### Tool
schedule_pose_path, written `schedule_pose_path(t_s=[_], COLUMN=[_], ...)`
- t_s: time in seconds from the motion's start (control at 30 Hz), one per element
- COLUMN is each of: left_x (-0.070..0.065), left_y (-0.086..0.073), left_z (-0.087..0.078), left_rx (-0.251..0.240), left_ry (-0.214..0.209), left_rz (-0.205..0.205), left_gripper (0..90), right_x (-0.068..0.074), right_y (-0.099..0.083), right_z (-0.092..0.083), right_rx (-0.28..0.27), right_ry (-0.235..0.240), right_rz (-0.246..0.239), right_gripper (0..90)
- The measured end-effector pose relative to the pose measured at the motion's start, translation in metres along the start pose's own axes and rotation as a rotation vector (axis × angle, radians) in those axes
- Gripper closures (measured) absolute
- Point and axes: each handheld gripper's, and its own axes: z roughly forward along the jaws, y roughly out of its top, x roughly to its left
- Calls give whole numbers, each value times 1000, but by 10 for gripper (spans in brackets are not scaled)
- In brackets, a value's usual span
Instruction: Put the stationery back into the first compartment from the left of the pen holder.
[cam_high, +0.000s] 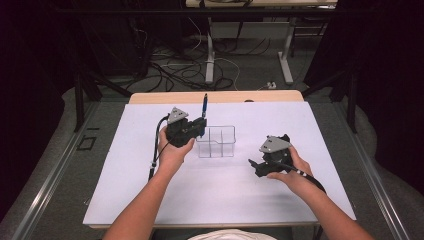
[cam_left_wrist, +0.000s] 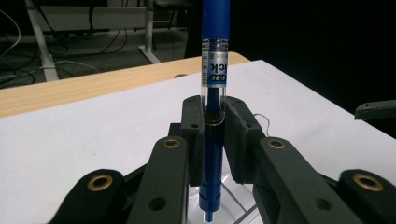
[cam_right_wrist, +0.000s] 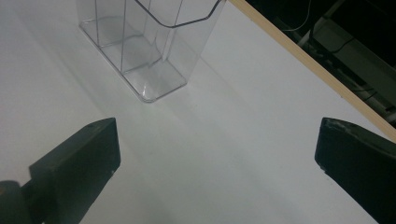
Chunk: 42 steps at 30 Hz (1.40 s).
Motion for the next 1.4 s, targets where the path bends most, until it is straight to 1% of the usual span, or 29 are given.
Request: schedule_pose_path(t_s=[0.03, 0.07, 0.17, 0.23, 0.3, 0.37, 0.47, 0.5, 0.53, 0.57, 0.7, 0.73, 0.77, 0.87, 0.97, 1.03, 1.07, 1.13, 1.17, 1.23, 1.27, 1.3, 1.33, 1.37, 1.4], left_x=[0, 0, 0, 0, -1, -1, -2, -2, -2, -2, -2, -2, -2, -1, -1, -1, -1, -2, -2, -1, -1, 0, 1, 1, 2], left_y=[-1, -1, -2, -3, -4, -5, -6, -6, -7, -8, -10, -11, -11, -12, -12, -11, -11, -10, -9, -7, -7, -6, -6, -5, -5], left_z=[1, 2, 4, 5, 7, 8, 10, 11, 11, 12, 14, 15, 15, 15, 14, 13, 12, 9, 7, 4, 2, 0, -2, -3, -5], left_rx=[4, 9, 18, 23, 30, 44, 58, 65, 62, 68, 102, 107, 113, 122, 132, 135, 134, 110, 112, 102, 93, 98, 94, 95, 97], left_ry=[-1, 0, 3, 2, 4, 8, 12, 11, 11, 13, 23, 24, 28, 33, 34, 34, 33, 35, 34, 36, 33, 27, 26, 26, 29], left_rz=[2, 1, 0, 1, 4, 7, -4, 2, 0, -2, 0, -2, -2, -5, -4, -14, -17, -27, -19, -24, -36, -36, -48, -52, -51], left_gripper=[796, 796, 796, 796, 796, 796, 796, 796, 796, 796, 795, 795, 795, 794, 794, 791, 786, 739, 706, 660, 627, 591, 552, 524, 509], right_x=[0, 1, 1, 2, 2, 3, 2, 3, 3, 3, 3, 3, 4, 4, 4, 4, 3, 4, 4, 4, 4, 4, 4, 4, 3], right_y=[0, 0, 1, 1, 1, 0, 0, 0, -1, 0, -1, 0, -1, -1, 0, 0, 0, 0, -1, -1, -1, -1, -1, -1, 0], right_z=[0, 0, 0, 1, 2, 2, 2, 2, 3, 2, 3, 2, 3, 4, 3, 3, 3, 3, 4, 3, 3, 3, 3, 3, 2], right_rx=[-2, -4, -3, -7, 1, 4, 9, 11, -8, 8, -7, 9, -7, -7, 8, 9, 11, 12, -5, -5, -6, -6, -5, -5, 8], right_ry=[6, 2, 9, 3, 7, 15, 19, 15, 10, 12, 15, 19, 16, 16, 20, 18, 24, 26, 18, 19, 19, 18, 17, 19, 19], right_rz=[-5, -6, -6, 1, -9, -4, -4, -1, -2, 0, 0, 0, 3, 2, 1, 1, -1, 1, 4, 6, 6, 6, 6, 7, 6], right_gripper=[0, 0, 0, 0, 0, 0, 0, 0, 0, 0, 0, 0, 0, 0, 0, 0, 0, 0, 0, 0, 0, 0, 0, 0, 0])
